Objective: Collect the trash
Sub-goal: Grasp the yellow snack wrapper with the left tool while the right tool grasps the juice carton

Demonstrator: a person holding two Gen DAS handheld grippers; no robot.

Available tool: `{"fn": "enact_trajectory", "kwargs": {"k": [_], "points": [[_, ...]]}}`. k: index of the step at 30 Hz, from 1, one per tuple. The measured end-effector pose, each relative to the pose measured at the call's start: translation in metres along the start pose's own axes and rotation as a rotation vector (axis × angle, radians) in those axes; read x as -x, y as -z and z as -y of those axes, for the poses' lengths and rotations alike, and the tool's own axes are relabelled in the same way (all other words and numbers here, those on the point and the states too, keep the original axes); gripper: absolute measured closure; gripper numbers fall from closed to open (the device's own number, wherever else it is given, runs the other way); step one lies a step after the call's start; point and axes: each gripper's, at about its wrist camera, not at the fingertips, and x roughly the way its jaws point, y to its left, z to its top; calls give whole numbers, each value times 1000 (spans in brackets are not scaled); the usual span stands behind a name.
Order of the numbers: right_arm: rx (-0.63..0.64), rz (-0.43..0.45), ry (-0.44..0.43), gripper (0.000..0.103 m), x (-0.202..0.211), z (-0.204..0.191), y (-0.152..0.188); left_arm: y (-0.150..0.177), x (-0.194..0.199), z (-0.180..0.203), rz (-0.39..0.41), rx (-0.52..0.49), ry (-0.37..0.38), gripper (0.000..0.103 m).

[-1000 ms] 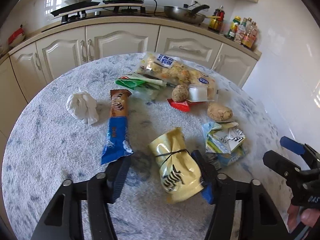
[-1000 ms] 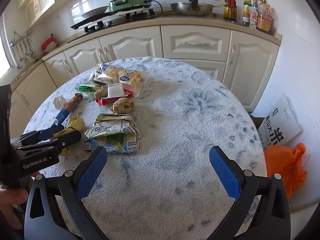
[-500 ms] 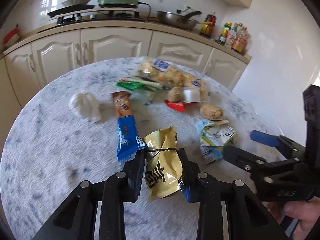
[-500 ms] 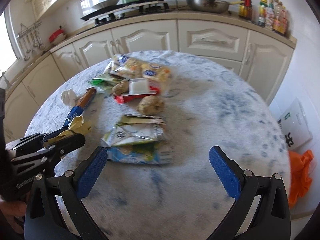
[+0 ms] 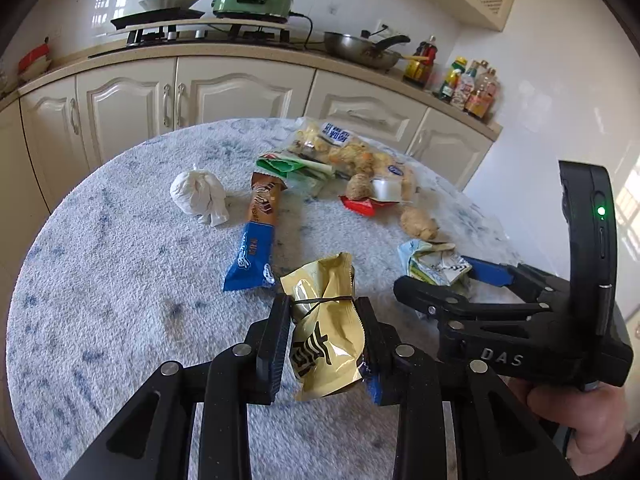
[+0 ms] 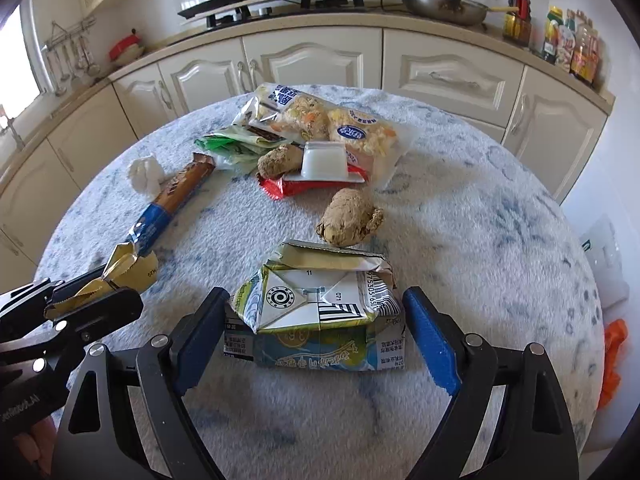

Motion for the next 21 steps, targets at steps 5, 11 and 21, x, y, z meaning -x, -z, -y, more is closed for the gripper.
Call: {"fn": "enact_trajectory", "kwargs": {"k": [5,11,21], "points": [[-7,33,-11,14,21,1,10,4,12,6,12,-3,6,75],[-42,86,-23,14,53,14,15,4,28,26,37,-34,23,75],[-90,173,-51,14,103,37,30,0,59,69,96,-115,27,75]]}}
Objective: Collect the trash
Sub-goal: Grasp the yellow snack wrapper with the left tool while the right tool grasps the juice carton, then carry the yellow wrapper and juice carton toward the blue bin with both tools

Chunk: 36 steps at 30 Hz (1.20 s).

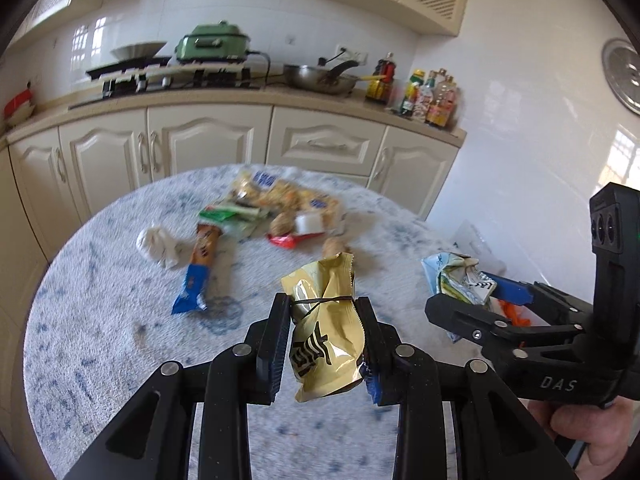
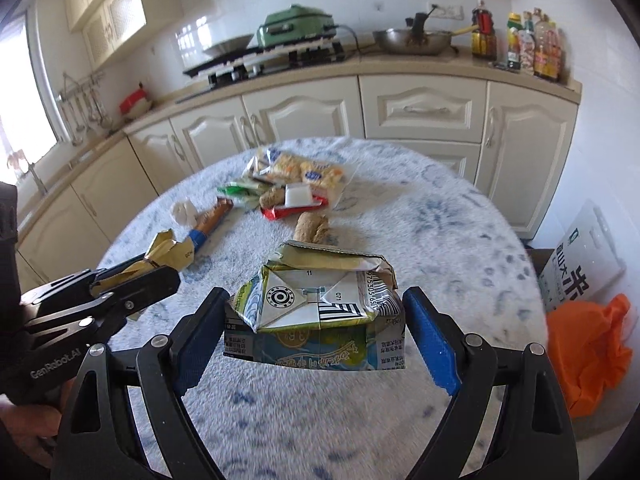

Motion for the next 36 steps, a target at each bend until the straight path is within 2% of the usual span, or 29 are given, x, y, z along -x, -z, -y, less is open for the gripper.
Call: {"fn": "enact_trajectory", "kwargs": {"k": [7,14,22,29,36], "points": [[-32,94,0,14,54,23,0,-8,35,45,72,-66,12,75],[-52,176,10,14,95,37,-5,-16,57,69,114,-107,43,75],[-82,246,92,14,136,69,-5,-29,69,110,166,-167,135,75],[-144,287,212,14,179,120,14,-34,49,166,137,-223,271,75],[-273,290,371,14,228,198,58,-30,3,243,32,-281,422,75]]}}
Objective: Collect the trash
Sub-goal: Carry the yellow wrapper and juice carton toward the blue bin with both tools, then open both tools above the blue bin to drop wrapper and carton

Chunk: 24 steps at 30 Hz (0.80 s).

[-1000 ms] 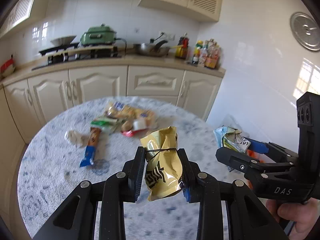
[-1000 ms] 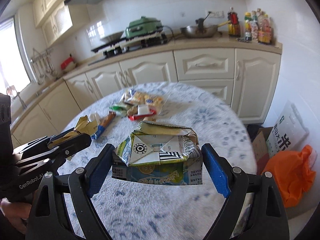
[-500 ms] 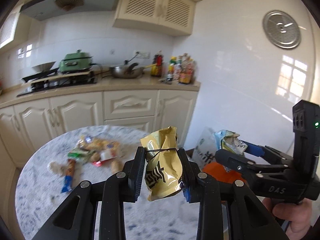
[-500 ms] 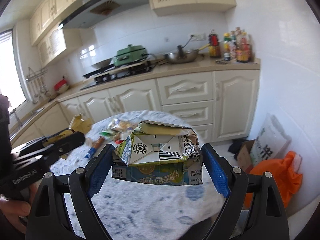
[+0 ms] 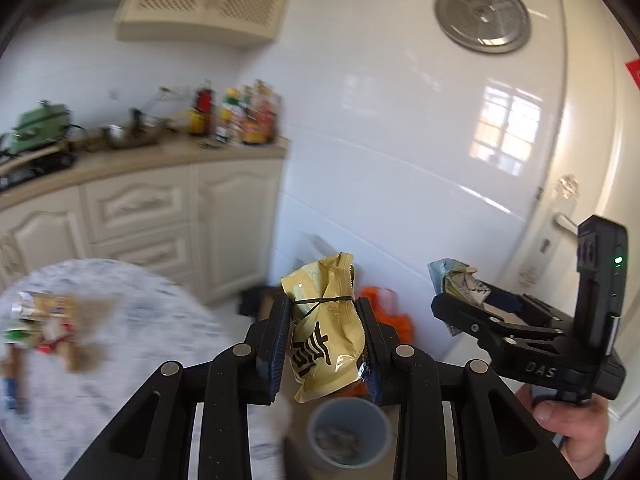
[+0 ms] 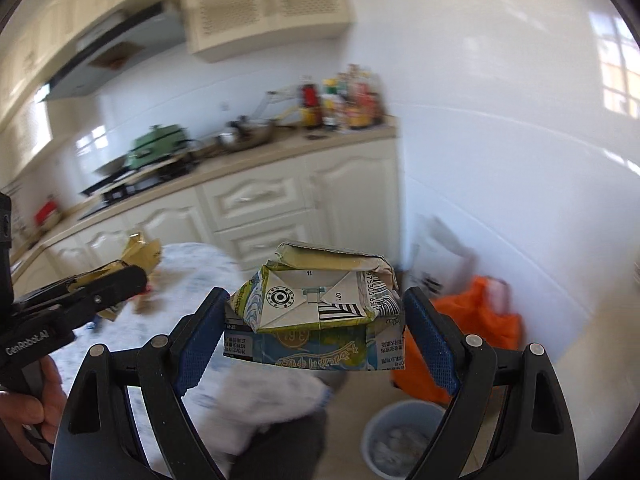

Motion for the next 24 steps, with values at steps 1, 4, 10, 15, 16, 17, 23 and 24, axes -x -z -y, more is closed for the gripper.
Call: {"fn": "enact_trajectory", "kwargs": {"k": [1,4,10,15,16,17,23,24], "points": [[-23,-8,24,14,1,16,4,-1,-10,6,-15,-6,15,75],[-89,-43,81,14,-3,59,18,0,-50,22,-84,-19,64,74],[-210,-159,140,14,-34,124,66,12,-136,47,-256,-35,118,74],[-307,-246,158,14,-64,163,107,27,-212,57,-394,-49,128,74],[-324,-259,160,14,-71,168,113,30,-224,60,-417,-50,130,74],[-339,-270,159,14,-76,173,119,34,-240,59,-446,-51,127,74],[-414,-334,151,14,-103,199,150,44,-316,69,-579,6,155,74],[-429,-340,146,14,-106,203,154,47,-328,68,-599,19,156,74]]}}
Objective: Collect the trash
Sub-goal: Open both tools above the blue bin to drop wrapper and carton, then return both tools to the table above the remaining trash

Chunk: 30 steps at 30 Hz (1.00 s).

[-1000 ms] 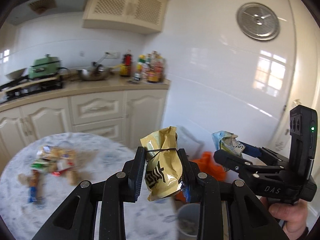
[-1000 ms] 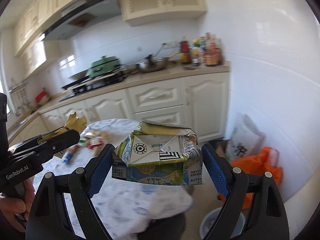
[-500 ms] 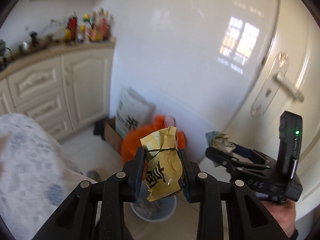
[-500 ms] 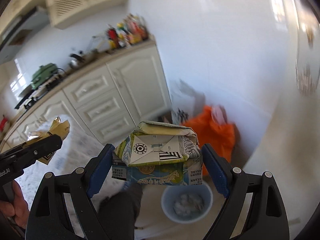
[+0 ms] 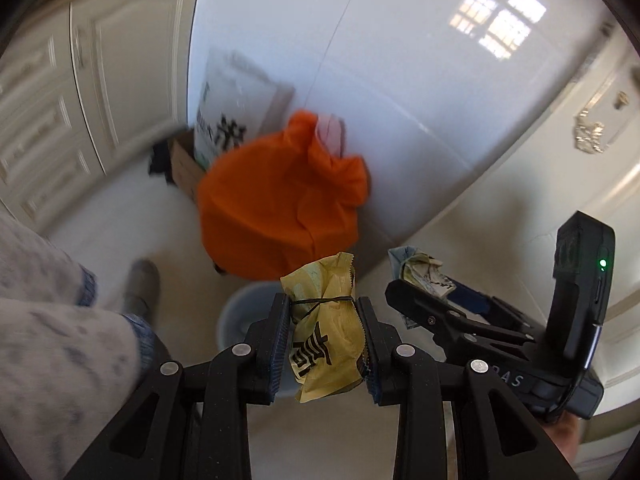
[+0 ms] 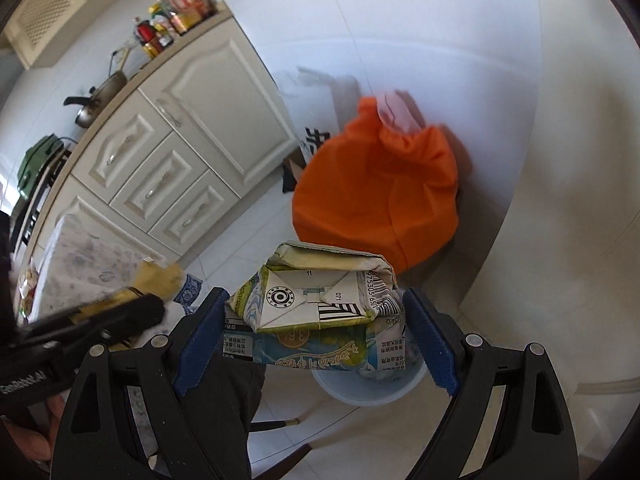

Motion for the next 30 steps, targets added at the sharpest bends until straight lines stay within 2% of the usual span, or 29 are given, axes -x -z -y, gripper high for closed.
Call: {"fn": "enact_trajectory", "kwargs": {"k": [4,5,8,9,10,12,16,21,26,30], "points": [[-41,-33,-10,13,-20,13,0,-7,-31,-3,-58,7,11,73],[-53,-41,-14,13,-24,16,0,-9,-39,-2,-63,-2,-6,71],[-97,-67,-18,8,-38,27,3,-13,-56,-2,-80,-13,-52,51],[-110,-69,-5,2,-41,31,5,-15,-59,-2,-80,-9,-67,41],[-130,-73,4,0,-43,36,7,-15,-61,-1,-74,-10,-82,31],[-157,-80,-2,0,-45,42,11,-14,-62,2,-60,-15,-120,17],[-162,-89,34,0,-45,45,19,-8,-57,9,-24,-33,-198,5],[-161,-86,41,0,-39,38,22,10,-40,22,27,-79,-283,3],[-133,-66,41,0,-25,18,18,29,8,24,96,-64,-285,3],[-81,-25,19,0,-2,-14,9,43,60,20,175,-54,-281,2]]}}
